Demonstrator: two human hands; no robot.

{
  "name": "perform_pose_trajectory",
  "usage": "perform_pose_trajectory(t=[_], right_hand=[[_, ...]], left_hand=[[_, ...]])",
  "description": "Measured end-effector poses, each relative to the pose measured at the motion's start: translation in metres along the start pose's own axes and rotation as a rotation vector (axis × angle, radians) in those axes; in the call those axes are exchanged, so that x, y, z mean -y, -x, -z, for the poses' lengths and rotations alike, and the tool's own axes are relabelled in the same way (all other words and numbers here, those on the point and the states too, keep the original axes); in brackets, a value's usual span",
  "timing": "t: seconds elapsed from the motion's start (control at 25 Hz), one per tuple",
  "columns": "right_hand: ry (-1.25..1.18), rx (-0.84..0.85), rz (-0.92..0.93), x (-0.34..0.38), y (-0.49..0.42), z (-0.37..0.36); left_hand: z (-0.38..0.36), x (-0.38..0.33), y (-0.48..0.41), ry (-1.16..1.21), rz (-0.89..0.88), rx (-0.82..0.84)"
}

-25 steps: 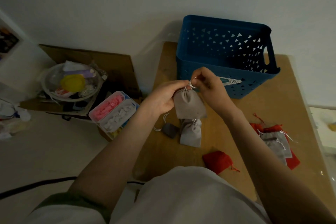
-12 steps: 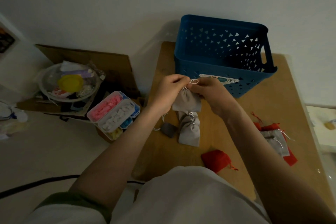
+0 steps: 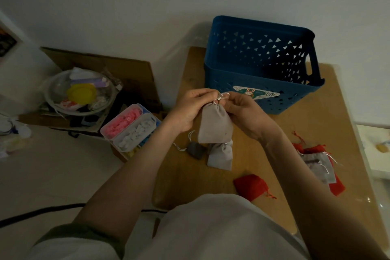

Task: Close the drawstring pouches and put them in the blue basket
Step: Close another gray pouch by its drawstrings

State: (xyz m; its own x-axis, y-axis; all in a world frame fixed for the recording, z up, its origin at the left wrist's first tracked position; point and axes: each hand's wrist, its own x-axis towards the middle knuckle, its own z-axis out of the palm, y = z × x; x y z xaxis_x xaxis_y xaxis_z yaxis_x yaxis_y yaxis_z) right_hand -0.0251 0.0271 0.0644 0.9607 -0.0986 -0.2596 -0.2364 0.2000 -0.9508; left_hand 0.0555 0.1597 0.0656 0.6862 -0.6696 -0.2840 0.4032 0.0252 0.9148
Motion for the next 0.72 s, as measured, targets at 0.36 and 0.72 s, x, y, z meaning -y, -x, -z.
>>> perform_pose_trajectory(t=[0.36, 0.72], right_hand=[[0.078, -0.221, 0.262, -0.0101, -0.0045, -0.009], [0.22, -0.126, 0.333, -0.0056, -0.0026, -0.0034]], left_hand=[[0.0036, -0.0004, -0.0036, -0.144, -0.161, -0.116], [0.0031, -0.0086, -0.0036, -0.131, 0.036, -0.127]])
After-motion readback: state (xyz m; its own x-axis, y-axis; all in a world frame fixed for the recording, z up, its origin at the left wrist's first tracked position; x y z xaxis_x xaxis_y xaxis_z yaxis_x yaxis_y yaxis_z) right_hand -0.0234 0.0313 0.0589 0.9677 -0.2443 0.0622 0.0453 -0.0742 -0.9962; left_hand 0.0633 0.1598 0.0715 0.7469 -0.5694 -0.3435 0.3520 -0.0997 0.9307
